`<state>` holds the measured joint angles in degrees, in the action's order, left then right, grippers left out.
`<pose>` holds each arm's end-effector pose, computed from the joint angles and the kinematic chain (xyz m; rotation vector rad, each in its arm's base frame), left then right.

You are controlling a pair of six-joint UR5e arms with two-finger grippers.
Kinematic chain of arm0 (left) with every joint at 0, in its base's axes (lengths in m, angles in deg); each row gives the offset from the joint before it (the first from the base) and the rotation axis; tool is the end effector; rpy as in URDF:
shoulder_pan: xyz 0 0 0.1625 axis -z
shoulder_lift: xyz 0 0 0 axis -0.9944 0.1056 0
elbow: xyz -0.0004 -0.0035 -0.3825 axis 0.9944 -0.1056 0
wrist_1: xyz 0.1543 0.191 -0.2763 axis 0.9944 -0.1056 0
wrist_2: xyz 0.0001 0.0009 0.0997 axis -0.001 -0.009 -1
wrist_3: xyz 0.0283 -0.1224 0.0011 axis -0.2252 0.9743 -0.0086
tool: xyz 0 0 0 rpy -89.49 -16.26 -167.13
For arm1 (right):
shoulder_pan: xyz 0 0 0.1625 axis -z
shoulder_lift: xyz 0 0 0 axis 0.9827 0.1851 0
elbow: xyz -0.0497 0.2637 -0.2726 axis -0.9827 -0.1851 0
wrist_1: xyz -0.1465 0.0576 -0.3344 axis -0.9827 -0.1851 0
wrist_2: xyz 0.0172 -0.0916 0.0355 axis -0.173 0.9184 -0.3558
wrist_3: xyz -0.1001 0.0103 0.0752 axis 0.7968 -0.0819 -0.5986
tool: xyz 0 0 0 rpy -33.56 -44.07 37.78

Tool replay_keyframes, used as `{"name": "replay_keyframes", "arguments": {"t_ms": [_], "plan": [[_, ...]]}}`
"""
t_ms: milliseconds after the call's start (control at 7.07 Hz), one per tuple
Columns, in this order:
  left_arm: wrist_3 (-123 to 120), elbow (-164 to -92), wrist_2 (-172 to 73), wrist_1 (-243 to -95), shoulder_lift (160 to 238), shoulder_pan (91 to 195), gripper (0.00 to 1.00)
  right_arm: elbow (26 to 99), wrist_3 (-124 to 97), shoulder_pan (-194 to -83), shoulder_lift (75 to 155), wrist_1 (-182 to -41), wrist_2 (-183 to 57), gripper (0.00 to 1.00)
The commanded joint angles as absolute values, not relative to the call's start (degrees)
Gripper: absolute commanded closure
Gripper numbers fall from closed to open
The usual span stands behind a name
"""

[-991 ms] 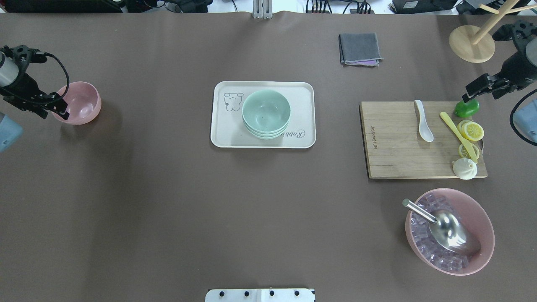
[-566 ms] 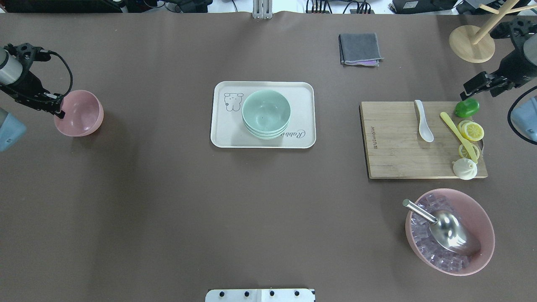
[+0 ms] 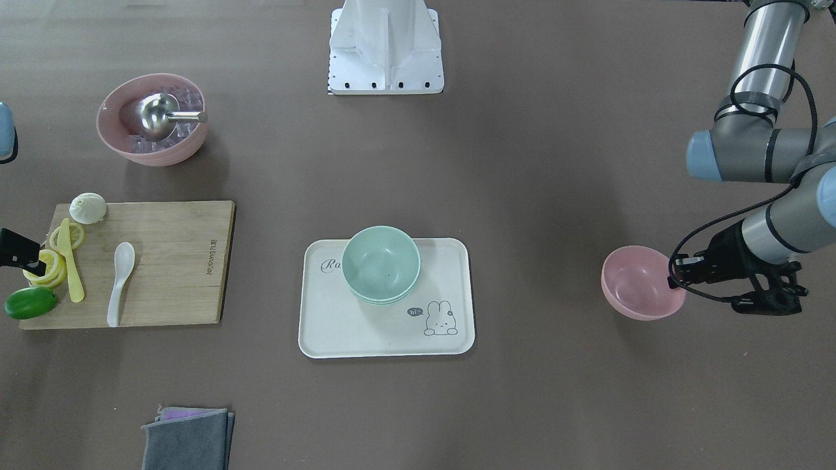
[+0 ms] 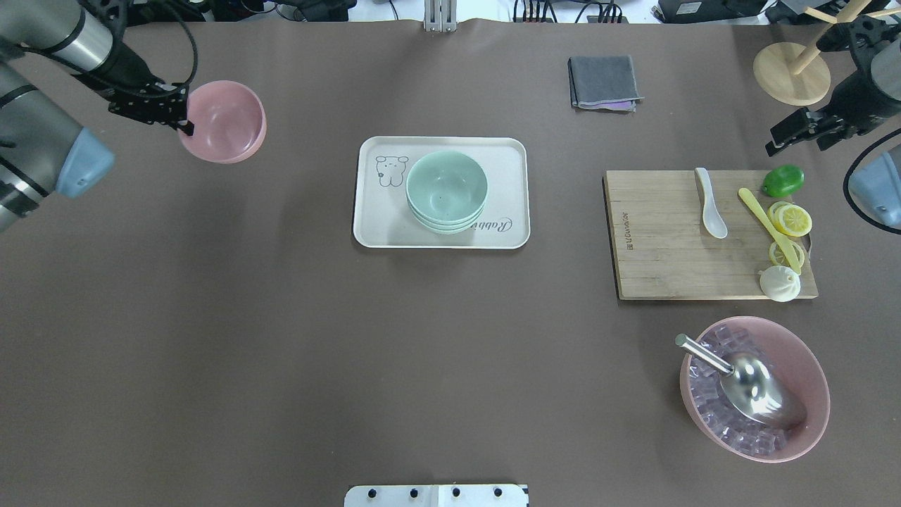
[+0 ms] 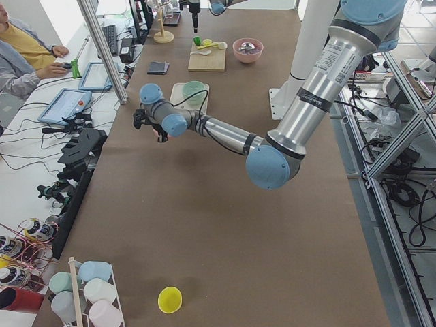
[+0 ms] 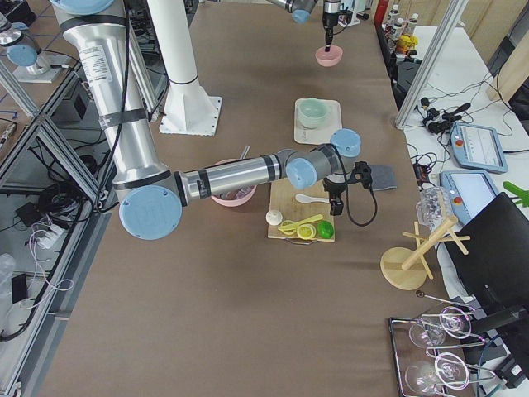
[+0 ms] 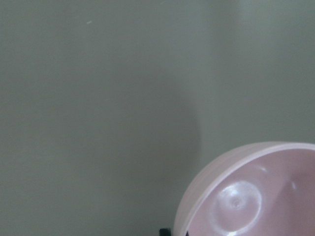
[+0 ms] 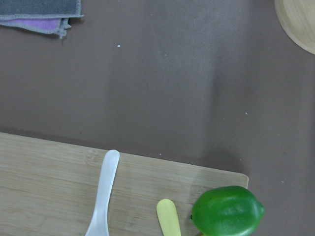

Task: Stack pink bowl on green and place spoon
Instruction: 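Carry the pink bowl onto the green bowls while the right gripper lowers over the spoon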

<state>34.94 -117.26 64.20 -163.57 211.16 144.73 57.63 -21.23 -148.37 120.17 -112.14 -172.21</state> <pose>0.2809 -0.5931 0.3586 0.0535 1.0226 -0.0550 -0.1572 -0.5465 0.4909 0.1203 -0.8377 -0.1094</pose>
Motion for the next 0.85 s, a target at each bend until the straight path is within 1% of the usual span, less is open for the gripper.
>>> {"name": "replay_keyframes", "arguments": {"t_ms": [0,283,425,708], "plan": [[49.1,-120.8,59.4,-163.5,218.0,137.3,1.0,57.5,-27.1,-146.0,118.8,-112.1,-172.1,0.0],[56.6,-121.4,53.3,-161.2,223.9,130.6,1.0,57.6,-30.7,-143.6,118.7,-112.1,-171.8,0.0],[56.7,-121.4,50.4,-157.0,226.8,127.8,1.0,57.3,-30.8,-142.6,118.7,-112.1,-171.6,0.0],[56.1,-119.0,46.0,-156.4,228.2,123.1,1.0,57.1,-30.8,-142.5,118.9,-112.2,-171.0,0.0]]}}
